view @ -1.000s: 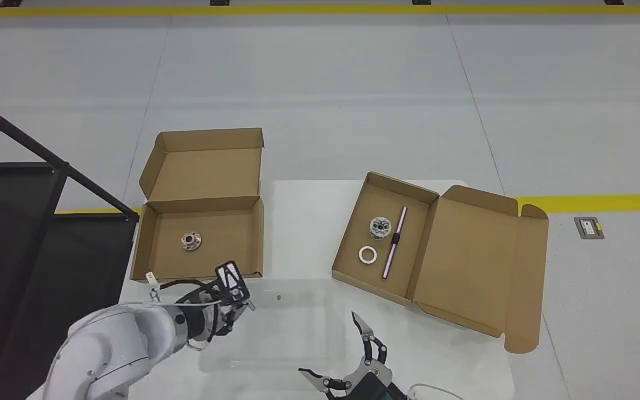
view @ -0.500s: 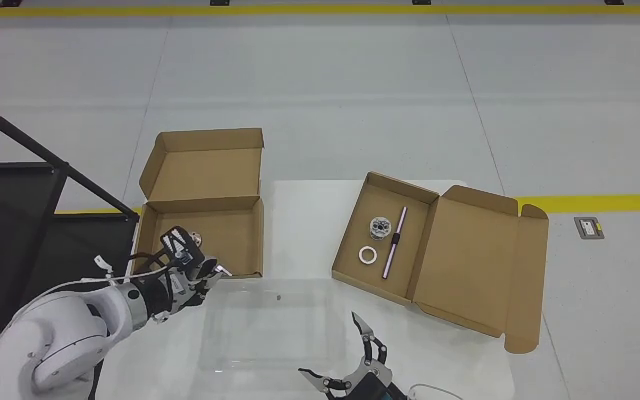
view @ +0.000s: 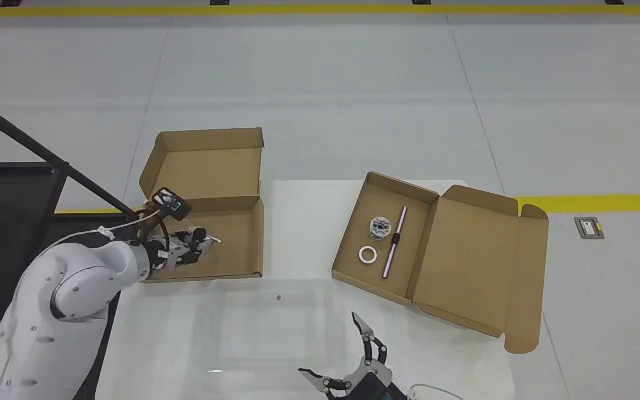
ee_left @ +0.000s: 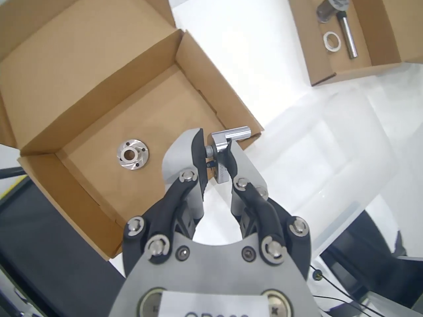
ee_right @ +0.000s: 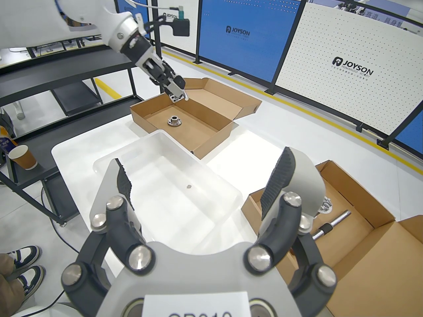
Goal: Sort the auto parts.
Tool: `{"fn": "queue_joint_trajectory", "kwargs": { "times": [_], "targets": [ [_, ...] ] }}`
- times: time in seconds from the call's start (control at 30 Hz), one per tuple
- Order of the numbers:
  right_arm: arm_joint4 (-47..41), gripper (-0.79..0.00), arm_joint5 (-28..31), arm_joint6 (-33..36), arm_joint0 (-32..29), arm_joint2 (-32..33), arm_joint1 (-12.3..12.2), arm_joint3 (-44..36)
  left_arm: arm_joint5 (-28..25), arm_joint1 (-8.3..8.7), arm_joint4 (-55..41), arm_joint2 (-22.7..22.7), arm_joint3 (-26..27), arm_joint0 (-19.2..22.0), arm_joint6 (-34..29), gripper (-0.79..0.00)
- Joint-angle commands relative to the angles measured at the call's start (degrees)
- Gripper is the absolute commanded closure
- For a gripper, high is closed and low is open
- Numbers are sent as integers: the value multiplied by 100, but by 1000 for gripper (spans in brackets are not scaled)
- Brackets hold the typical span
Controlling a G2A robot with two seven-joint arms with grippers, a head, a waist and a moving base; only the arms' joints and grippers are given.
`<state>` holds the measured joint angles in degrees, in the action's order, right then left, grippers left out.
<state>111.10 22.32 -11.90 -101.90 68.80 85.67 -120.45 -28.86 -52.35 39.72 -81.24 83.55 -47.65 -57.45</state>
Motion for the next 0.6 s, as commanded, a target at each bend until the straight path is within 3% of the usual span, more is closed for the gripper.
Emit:
{"fn": "queue_joint_trajectory", "kwargs": {
  "times": [0.0, 0.1, 0.33, 0.57],
  "targets": [
    [0, -785, 0, 0, 0, 0, 0, 0, 123, -112, 151, 578, -1116, 783, 119, 0],
    [0, -785, 0, 0, 0, 0, 0, 0, 248, -282, 456, 1202, -2106, 1428, 453, 0],
    [0, -785, 0, 0, 0, 0, 0, 0, 141, -721, 575, 2278, -3817, 2319, 1060, 0],
    [0, -785, 0, 0, 0, 0, 0, 0, 19, -1013, 757, 2812, -4624, 2734, 1439, 0]
  ]
}}
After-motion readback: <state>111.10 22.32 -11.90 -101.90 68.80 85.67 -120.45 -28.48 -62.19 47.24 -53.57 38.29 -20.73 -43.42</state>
